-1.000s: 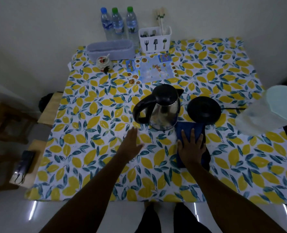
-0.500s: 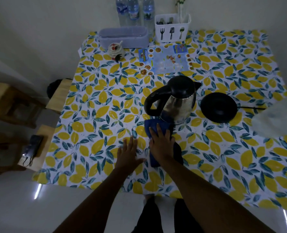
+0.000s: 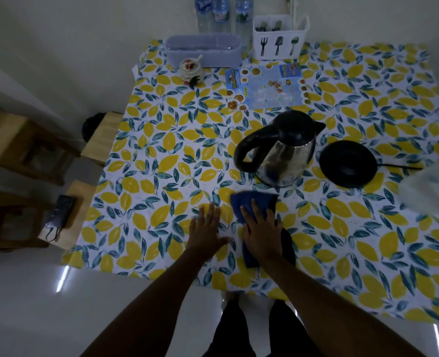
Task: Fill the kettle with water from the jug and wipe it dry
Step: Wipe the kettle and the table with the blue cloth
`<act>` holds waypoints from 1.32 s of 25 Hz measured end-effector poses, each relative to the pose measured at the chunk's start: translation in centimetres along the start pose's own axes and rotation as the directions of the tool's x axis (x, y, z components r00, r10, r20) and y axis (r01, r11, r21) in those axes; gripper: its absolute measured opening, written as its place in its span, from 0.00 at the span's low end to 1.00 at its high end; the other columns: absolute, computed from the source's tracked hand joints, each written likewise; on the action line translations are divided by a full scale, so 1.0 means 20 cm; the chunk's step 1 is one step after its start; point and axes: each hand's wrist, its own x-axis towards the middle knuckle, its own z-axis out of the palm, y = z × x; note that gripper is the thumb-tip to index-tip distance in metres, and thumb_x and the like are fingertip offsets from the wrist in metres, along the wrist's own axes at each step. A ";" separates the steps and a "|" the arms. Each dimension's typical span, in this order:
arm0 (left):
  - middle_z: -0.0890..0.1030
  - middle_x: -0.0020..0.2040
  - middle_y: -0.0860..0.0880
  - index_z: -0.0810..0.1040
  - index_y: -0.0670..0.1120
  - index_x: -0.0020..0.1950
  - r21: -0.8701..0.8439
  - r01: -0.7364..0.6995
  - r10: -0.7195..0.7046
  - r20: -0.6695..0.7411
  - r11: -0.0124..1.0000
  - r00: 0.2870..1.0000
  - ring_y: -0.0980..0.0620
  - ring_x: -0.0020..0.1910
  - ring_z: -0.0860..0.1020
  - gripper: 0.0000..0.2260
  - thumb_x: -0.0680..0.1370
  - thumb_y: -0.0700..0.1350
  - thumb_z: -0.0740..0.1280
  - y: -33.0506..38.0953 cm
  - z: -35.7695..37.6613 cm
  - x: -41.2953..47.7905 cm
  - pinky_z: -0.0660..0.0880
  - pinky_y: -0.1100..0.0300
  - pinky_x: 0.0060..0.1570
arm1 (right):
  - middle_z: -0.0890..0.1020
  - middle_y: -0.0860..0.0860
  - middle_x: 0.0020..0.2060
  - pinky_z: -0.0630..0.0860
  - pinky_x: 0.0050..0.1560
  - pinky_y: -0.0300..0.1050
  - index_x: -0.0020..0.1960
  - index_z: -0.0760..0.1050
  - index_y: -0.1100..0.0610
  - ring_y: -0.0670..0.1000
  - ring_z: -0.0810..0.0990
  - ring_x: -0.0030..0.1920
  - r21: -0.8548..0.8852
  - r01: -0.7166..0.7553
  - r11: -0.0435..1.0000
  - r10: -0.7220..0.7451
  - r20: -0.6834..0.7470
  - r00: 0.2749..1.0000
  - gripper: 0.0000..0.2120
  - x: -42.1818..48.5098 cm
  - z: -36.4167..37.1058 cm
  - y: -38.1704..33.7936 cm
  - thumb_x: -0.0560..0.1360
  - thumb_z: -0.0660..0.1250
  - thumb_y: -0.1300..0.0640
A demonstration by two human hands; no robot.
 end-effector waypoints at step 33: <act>0.41 0.80 0.48 0.45 0.48 0.79 0.042 -0.373 0.371 0.050 0.927 0.927 0.45 0.78 0.38 0.33 0.80 0.56 0.59 0.96 0.23 -0.01 0.41 0.41 0.75 | 0.65 0.53 0.75 0.66 0.63 0.66 0.74 0.64 0.48 0.62 0.63 0.73 0.061 -0.265 0.962 0.271 -0.131 0.954 0.26 -0.45 -0.07 1.15 0.77 0.60 0.49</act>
